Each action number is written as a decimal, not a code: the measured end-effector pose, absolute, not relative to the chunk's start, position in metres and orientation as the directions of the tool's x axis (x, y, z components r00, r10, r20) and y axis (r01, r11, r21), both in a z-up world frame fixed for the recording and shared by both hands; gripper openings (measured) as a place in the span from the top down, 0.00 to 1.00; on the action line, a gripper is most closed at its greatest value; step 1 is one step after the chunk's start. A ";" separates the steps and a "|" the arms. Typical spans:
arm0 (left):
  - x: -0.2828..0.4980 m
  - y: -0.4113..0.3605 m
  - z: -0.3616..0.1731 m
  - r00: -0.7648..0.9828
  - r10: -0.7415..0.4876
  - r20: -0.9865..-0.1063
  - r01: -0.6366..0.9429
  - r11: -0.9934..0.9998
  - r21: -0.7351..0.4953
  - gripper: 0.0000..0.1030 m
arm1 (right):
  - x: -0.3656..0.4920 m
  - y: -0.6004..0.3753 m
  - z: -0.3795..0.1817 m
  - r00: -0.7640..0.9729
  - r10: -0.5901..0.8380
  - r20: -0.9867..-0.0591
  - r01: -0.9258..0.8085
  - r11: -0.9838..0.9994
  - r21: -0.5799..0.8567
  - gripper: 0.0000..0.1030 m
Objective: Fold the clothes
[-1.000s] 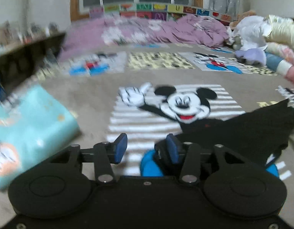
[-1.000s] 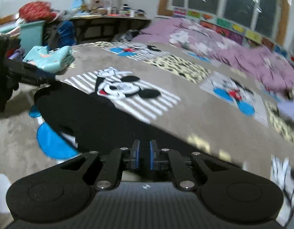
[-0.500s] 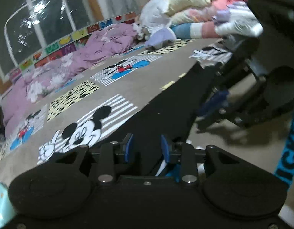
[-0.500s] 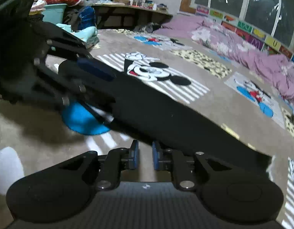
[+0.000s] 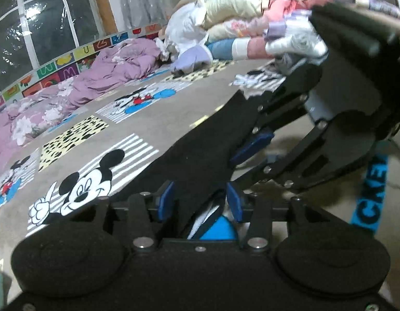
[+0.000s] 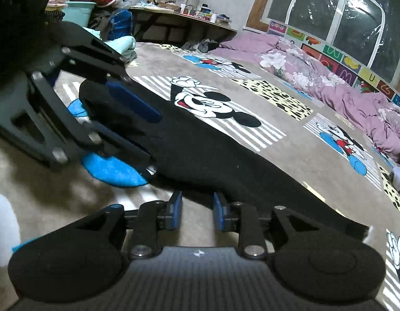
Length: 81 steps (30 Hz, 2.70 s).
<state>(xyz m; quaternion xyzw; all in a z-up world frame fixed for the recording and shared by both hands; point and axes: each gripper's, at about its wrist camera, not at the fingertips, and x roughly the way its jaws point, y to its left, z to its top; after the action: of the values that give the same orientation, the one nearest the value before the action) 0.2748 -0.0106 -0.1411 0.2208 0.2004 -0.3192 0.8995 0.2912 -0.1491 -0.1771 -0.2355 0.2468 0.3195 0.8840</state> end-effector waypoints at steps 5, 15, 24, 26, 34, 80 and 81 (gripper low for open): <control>0.296 0.004 -0.141 0.754 -0.454 -0.475 0.564 0.819 0.111 0.94 | 0.285 -0.145 -0.177 0.676 0.453 -0.581 -0.690 0.665 -0.285 0.69; 0.298 0.014 -0.137 0.735 -0.489 -0.470 0.563 0.826 0.020 0.94 | 0.283 -0.131 -0.178 0.669 0.476 -0.571 -0.714 0.624 -0.317 0.57; 0.289 0.025 -0.120 0.701 -0.552 -0.452 0.628 0.777 0.024 0.94 | 0.286 -0.143 -0.165 0.553 0.495 -0.670 -0.760 0.630 -0.163 0.56; 0.292 0.027 -0.118 0.730 -0.524 -0.439 0.587 0.810 0.010 0.94 | 0.282 -0.144 -0.161 0.576 0.496 -0.649 -0.751 0.636 -0.180 0.55; 0.298 0.010 -0.132 0.737 -0.496 -0.459 0.555 0.832 -0.007 0.94 | 0.290 -0.137 -0.172 0.595 0.480 -0.644 -0.731 0.657 -0.186 0.50; 0.263 -0.046 -0.145 0.755 -0.375 -0.538 0.631 0.641 0.437 0.77 | 0.349 -0.305 -0.194 0.757 0.273 -0.593 -0.260 0.959 0.109 0.53; 0.262 -0.048 -0.146 0.761 -0.361 -0.539 0.625 0.631 0.460 0.77 | 0.349 -0.306 -0.194 0.758 0.274 -0.592 -0.261 0.959 0.110 0.53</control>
<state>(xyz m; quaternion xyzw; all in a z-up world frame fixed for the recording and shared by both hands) 0.2617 -0.0482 -0.1462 0.3254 0.2024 -0.2801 0.8802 0.3487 -0.3057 -0.1943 0.0107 0.3171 0.1426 0.9375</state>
